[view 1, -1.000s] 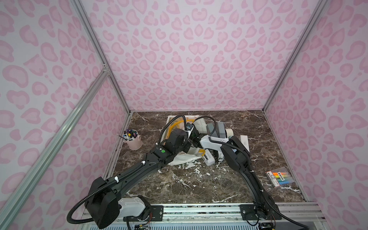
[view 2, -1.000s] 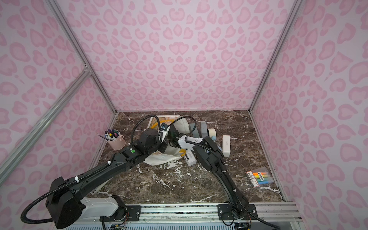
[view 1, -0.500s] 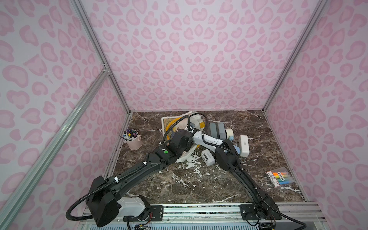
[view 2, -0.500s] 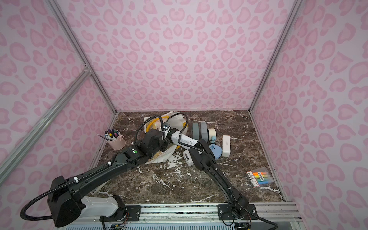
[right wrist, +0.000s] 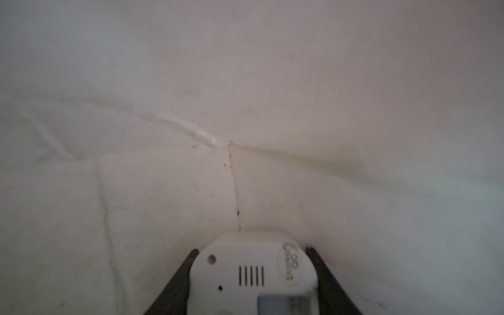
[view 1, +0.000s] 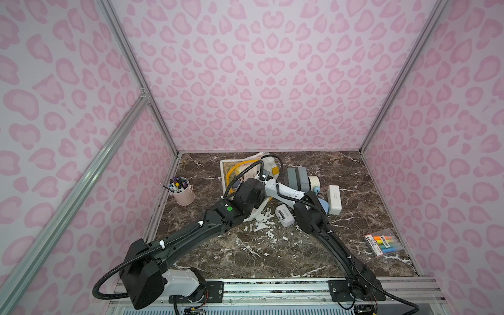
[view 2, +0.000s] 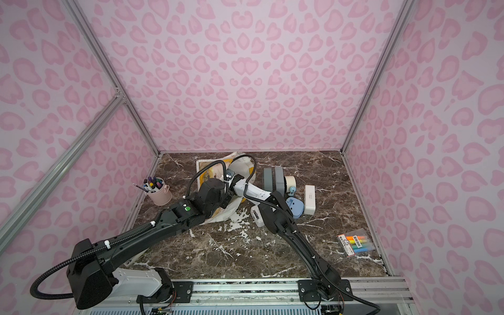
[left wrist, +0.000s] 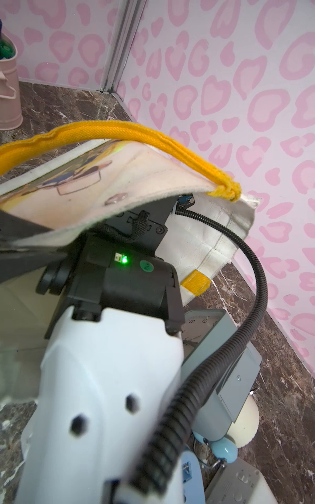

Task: Take the alarm clock out of the canvas bag
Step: Pick up the alarm from the canvas bag.

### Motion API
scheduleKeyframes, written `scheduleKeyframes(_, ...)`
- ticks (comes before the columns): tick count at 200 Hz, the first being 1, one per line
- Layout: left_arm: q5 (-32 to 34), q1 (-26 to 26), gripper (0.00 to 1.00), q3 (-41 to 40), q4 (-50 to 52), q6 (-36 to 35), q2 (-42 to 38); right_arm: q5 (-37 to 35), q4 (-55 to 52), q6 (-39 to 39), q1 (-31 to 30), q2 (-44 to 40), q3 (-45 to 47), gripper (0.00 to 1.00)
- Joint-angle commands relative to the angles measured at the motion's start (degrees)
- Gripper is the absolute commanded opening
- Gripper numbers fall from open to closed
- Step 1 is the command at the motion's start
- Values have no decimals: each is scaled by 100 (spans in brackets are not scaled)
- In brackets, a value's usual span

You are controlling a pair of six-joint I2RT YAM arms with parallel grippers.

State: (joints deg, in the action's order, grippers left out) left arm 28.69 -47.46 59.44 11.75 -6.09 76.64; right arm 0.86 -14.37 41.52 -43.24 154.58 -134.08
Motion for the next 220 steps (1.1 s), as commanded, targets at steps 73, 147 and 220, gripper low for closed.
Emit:
scheduleKeyframes(73,21,256,3,21,325,-71,110,661,640,-342,111,-1463,2075,35)
scheduleKeyframes(147,251,601,3,41,148,-780,136,1127,1175,-448,313,-2810,3751,34)
scheduleKeyframes(220,462,763,3,-24,113,-1284,18,1487,1628,-472,556,-4058,5232,34)
